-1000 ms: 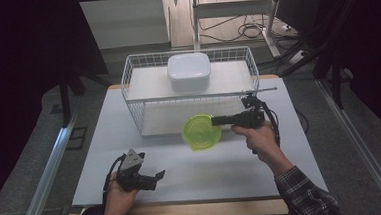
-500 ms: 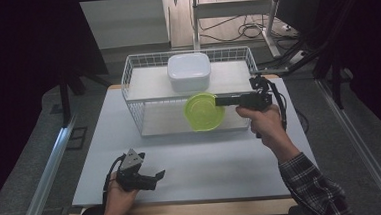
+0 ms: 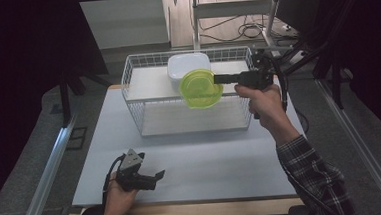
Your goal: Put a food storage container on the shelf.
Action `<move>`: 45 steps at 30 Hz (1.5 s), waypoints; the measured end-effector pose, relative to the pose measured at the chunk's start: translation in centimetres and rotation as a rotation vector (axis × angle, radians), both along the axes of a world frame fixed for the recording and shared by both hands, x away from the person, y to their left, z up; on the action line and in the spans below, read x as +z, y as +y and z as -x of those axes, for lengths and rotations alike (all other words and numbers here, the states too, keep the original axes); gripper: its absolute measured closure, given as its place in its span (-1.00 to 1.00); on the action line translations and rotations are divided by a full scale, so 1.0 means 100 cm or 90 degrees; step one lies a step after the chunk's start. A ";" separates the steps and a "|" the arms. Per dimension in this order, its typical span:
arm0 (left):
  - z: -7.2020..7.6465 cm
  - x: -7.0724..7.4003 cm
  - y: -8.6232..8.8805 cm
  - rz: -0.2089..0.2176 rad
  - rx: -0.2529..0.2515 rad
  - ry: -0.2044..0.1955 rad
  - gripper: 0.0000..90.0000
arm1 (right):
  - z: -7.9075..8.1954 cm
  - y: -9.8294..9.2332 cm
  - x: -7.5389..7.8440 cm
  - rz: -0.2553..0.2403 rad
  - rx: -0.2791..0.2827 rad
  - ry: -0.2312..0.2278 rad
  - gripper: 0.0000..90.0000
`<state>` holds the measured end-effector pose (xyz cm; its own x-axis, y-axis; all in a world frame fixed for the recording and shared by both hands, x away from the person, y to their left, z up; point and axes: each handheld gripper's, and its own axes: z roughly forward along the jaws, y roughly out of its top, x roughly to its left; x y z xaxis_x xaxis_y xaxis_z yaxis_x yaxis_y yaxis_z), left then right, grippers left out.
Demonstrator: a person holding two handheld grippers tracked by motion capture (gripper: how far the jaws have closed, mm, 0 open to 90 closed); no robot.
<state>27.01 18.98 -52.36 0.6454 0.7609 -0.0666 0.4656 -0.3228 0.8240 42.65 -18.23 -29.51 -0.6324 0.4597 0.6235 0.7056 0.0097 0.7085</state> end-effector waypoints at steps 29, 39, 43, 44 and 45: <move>0.000 0.001 0.001 0.001 -0.004 0.002 -0.95 | -0.052 0.038 0.043 -0.004 -0.138 -0.039 0.81; 0.001 0.001 0.001 0.004 -0.005 0.004 -0.95 | -0.065 0.050 0.039 0.016 -0.171 -0.036 0.81; 0.001 0.001 0.001 0.003 -0.007 0.005 -0.95 | -0.064 0.054 0.041 0.045 -0.191 -0.044 0.76; 0.001 0.001 0.000 0.003 -0.007 0.006 -0.95 | -0.064 0.055 0.041 0.054 -0.200 -0.048 0.74; 0.001 0.001 0.000 0.003 -0.007 0.006 -0.95 | -0.064 0.056 0.042 0.064 -0.205 -0.053 0.72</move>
